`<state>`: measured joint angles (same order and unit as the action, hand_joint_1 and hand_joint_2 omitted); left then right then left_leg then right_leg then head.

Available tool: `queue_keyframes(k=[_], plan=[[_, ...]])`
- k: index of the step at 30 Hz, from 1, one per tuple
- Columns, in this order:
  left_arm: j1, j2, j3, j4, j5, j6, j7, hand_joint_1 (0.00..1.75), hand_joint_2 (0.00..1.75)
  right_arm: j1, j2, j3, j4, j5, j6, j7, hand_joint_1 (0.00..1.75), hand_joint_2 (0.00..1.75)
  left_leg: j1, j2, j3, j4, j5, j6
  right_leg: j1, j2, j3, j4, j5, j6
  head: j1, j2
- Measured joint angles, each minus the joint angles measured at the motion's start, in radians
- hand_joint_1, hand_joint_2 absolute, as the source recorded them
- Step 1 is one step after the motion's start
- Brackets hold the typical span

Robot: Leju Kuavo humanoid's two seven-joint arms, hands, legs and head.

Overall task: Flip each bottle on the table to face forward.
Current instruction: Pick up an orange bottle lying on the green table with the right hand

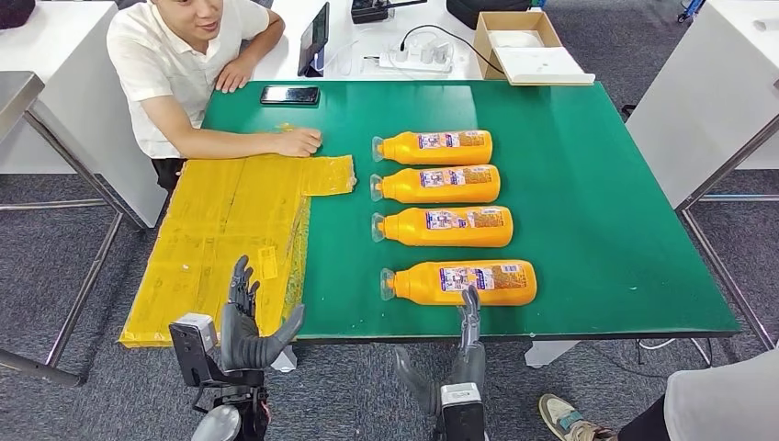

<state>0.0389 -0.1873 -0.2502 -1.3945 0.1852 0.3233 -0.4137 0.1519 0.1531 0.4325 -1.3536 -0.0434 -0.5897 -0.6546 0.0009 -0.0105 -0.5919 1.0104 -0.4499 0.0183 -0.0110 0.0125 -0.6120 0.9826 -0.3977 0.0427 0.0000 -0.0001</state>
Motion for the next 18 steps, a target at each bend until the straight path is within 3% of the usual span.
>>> queue_keyframes(k=[9,18], plan=[[0.039,0.002,-0.004,-0.034,-0.054,0.027,-0.013,0.00,1.75,0.017,0.015,-0.094,-0.011,0.115,-0.042,-0.009,0.00,1.75,0.000,0.000,0.000,0.000,0.000,0.000,0.000,0.000,0.000,0.000,0.000,0.000,0.000,0.000],[0.034,0.008,-0.052,-0.024,-0.127,0.037,-0.064,0.00,1.75,-0.014,-0.007,-0.264,0.014,0.343,-0.044,0.023,0.00,1.75,-0.001,0.000,0.000,0.000,0.000,0.000,-0.001,0.000,0.000,0.000,0.000,0.000,0.000,0.000]])
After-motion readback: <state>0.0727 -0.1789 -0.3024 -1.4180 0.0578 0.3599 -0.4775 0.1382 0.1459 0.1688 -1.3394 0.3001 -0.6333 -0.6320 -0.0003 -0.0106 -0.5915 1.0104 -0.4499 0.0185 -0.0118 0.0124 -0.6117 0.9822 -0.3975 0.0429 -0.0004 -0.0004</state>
